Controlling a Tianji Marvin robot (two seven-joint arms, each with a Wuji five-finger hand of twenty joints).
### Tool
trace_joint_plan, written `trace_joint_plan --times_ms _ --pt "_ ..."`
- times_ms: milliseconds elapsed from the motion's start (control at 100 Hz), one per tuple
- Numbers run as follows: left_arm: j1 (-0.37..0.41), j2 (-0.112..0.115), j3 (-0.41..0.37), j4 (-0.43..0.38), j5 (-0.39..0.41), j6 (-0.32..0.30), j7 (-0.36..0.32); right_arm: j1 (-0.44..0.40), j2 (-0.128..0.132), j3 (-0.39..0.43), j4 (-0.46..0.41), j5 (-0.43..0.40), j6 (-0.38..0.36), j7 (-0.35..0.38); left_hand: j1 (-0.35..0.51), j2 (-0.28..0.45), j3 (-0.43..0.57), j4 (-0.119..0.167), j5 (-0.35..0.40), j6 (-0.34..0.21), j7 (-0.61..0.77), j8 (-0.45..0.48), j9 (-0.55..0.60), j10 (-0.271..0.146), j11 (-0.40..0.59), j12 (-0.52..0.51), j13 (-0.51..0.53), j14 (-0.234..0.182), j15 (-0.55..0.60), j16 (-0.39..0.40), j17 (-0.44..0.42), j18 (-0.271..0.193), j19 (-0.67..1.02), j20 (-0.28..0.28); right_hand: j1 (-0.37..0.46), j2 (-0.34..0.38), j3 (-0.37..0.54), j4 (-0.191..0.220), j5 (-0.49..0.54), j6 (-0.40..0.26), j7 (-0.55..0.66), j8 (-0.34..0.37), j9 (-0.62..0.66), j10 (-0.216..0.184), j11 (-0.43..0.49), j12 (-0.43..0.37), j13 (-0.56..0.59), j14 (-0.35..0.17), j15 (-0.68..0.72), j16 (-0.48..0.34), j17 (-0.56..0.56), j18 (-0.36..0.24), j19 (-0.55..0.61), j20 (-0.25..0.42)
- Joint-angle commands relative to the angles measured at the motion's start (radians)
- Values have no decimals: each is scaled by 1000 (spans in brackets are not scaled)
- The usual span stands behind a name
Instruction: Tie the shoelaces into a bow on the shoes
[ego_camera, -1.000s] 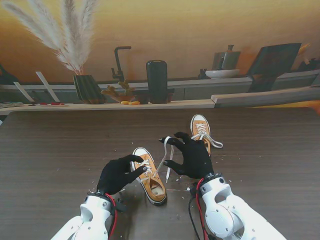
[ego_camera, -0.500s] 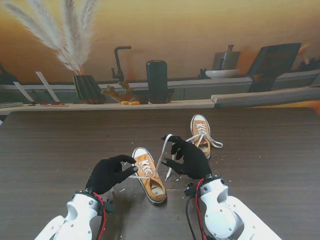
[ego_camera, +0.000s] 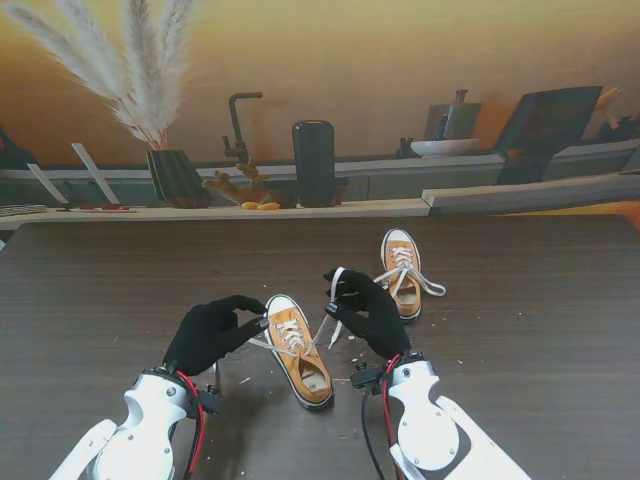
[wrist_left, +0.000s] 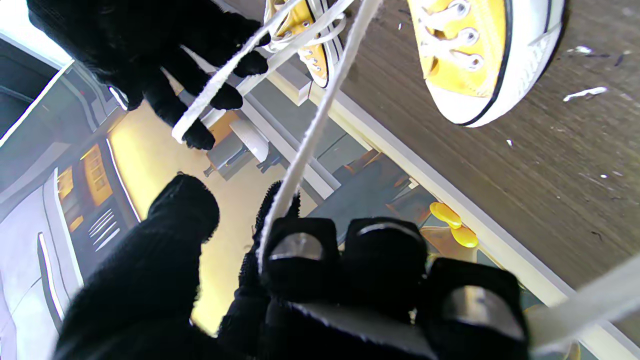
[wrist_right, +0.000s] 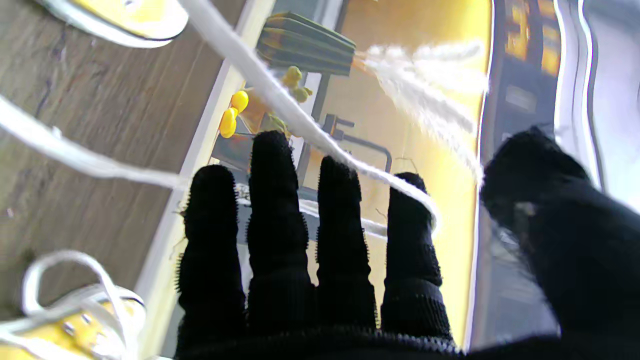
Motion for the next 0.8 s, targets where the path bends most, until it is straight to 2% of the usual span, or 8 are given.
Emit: trace_joint_plan --times_ms 0,150,260,310,380,490,590,790 --pt "-10 -1 1 -18 -4 -4 -9 4 -25 -9 4 88 -19 26 40 -18 0 -11 11 -40 13 13 -1 -12 3 15 48 -1 1 -10 11 21 66 -14 26 -37 33 -4 53 -1 20 21 36 3 -6 -12 34 -11 -2 -6 9 -33 19 -22" --pt "-11 -2 -1 -27 -7 -3 -7 15 -49 -32 3 309 -40 55 50 -20 -1 -14 12 -44 21 14 3 -13 3 17 48 -1 0 -9 10 27 62 -16 46 -65 67 -2 153 27 54 47 68 9 0 -11 66 -5 1 -5 36 -21 34 -38" --pt "-14 -1 -2 -32 -10 -1 -13 22 -56 -43 -10 458 -33 94 56 -22 -3 -15 15 -46 28 14 3 -13 3 18 48 -1 0 -8 10 30 62 -16 70 -96 94 -17 213 37 77 127 111 9 35 -1 110 5 32 15 69 13 77 -65" --pt "-18 0 -2 -33 -12 -1 -18 23 -61 -47 -19 508 -21 98 60 -23 -3 -16 16 -49 31 14 4 -13 2 18 48 -1 -1 -8 10 31 62 -17 121 -130 90 -135 225 20 194 73 157 8 110 26 162 21 118 68 99 69 136 14" --pt "-27 -1 0 -34 -20 -2 -22 26 -63 -49 -25 554 -8 108 68 -28 -3 -16 18 -51 37 14 4 -13 2 19 48 0 -1 -8 10 32 62 -17 194 -159 83 -164 227 1 333 36 236 7 224 93 253 24 281 146 161 125 237 165" --pt "-46 1 3 -38 -26 -9 -31 39 -62 -52 -11 530 10 117 79 -32 -3 -18 16 -55 41 12 5 -11 1 19 48 2 -2 -7 10 32 62 -17 273 -132 110 -130 266 -16 389 37 317 -30 374 204 316 -5 571 231 277 139 410 338" --pt "-69 4 7 -49 -37 -17 -55 64 -59 -60 30 450 -1 119 91 -35 -5 -21 14 -66 47 11 3 -17 -2 19 47 2 -6 -8 10 32 60 -18 281 -104 122 -133 313 -56 414 61 334 -32 454 288 320 -25 793 251 372 118 561 445" --pt "-136 7 31 -67 -58 -15 -83 119 -52 -83 99 376 -38 156 103 -37 -11 -25 15 -76 63 8 8 -25 -5 20 49 -2 -8 -6 10 31 59 -20 221 31 62 -142 308 -37 388 57 384 -65 572 445 321 -80 1079 300 537 84 761 498"
